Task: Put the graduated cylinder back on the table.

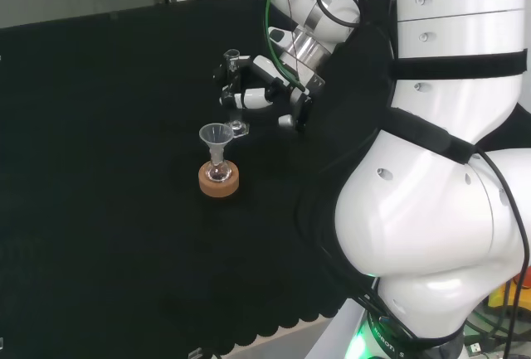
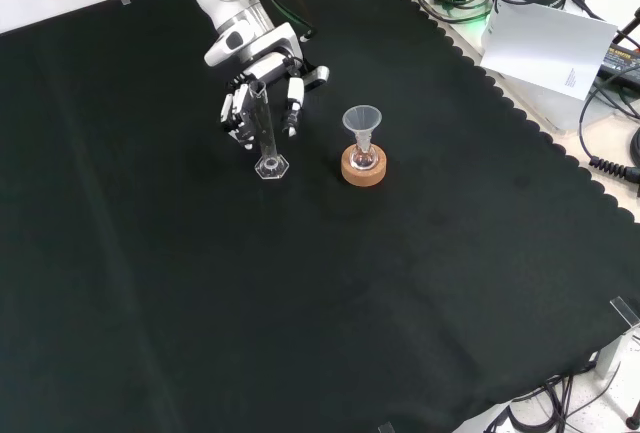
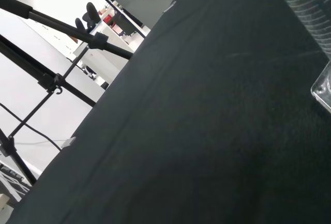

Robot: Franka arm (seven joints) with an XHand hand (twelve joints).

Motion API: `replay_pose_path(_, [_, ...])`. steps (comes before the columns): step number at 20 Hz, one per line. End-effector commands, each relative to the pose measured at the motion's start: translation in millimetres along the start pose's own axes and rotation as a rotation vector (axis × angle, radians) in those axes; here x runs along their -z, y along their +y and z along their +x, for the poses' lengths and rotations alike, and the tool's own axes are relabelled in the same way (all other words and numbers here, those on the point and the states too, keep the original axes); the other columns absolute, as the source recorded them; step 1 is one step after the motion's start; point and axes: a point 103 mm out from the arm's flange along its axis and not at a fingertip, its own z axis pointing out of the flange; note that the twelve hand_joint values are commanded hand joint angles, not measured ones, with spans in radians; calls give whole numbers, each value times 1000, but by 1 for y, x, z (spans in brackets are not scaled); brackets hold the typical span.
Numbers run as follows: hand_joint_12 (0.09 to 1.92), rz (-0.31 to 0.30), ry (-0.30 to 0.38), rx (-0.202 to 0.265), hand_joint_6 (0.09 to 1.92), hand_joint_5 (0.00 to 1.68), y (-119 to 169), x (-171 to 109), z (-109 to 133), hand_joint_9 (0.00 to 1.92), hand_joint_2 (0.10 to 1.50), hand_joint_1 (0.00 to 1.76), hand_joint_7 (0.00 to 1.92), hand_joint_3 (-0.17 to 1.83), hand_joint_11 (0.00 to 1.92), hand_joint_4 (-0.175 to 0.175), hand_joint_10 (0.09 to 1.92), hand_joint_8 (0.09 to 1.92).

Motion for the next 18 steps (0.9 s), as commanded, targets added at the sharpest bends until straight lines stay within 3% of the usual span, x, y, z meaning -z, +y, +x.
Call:
replay_pose_path(1, [1282,-2,5,3,656,439,0,1,1,944,904,905,608,-175,474,-74,87,624])
replay_pose_path(9, [1370,2,-9,-15,449,333,0,9,5,711,891,849,308,-175,220,-86,87,678])
replay_pose_path(18, [1408,-60,-82,-38,261,335,-20,66,14,611,884,823,189,-175,107,-91,87,702])
